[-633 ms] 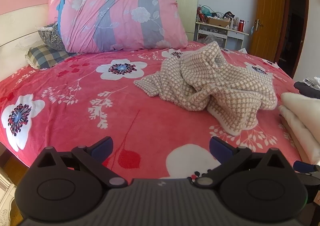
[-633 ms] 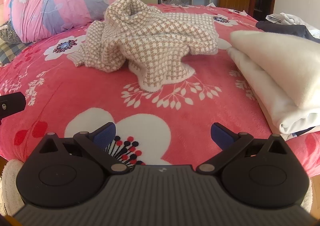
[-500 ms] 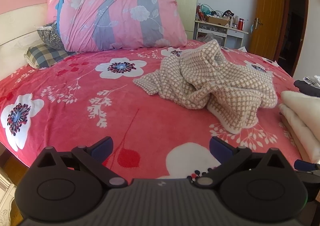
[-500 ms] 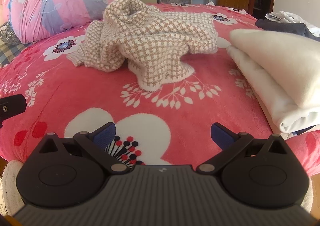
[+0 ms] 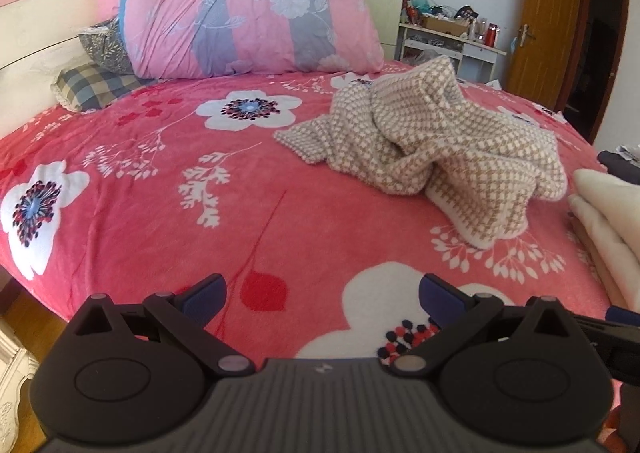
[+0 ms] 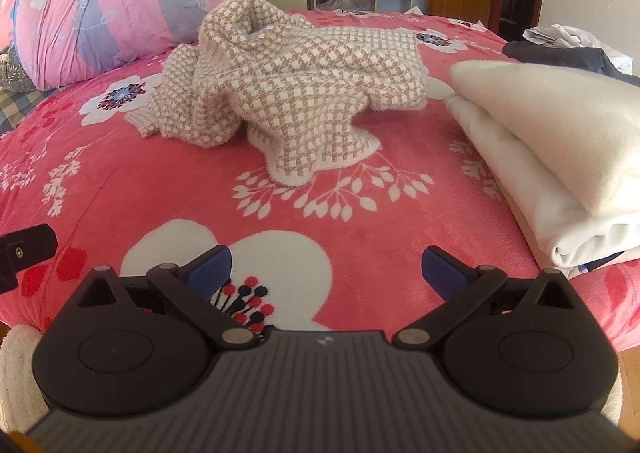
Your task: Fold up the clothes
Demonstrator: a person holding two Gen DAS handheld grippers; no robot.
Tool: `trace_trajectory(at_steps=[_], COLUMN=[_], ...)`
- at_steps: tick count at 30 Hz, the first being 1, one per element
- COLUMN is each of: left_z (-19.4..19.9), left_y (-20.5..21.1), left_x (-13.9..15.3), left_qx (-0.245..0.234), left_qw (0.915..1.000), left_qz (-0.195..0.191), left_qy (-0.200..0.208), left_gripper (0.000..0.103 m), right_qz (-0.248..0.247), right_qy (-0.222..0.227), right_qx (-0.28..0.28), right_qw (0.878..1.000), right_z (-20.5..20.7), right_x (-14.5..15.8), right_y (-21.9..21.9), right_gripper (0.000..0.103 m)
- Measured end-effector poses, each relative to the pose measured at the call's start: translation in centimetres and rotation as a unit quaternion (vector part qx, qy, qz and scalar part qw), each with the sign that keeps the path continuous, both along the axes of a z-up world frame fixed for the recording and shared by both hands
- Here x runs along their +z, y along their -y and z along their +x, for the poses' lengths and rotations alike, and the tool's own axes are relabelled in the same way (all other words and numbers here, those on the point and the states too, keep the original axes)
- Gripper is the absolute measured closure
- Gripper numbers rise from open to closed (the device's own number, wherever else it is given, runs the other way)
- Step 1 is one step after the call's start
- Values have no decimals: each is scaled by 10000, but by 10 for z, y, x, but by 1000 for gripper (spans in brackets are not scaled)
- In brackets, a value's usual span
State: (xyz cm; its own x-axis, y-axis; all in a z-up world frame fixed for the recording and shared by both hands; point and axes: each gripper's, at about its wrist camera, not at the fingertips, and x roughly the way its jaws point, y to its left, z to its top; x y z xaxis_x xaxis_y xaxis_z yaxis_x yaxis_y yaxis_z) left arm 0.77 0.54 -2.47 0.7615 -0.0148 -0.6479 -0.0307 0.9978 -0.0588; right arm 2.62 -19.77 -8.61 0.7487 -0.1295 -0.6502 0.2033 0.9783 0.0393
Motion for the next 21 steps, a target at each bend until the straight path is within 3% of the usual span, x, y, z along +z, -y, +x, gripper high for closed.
trace_trajectory(at_steps=[12, 21], left_z=[-9, -11], left_y=[-1, -3], left_x=[-1, 0], left_qx=[44, 83], left_qw=[9995, 9996], left_qz=[41, -101], left_qy=[317, 248], left_gripper=[0, 0], right_qz=[-48, -40], right_qy=[36, 55], right_qx=[14, 27], right_qw=[10000, 10000], right_z=[-2, -5], right_x=[1, 2], right_y=[-3, -4], right_gripper=[1, 1])
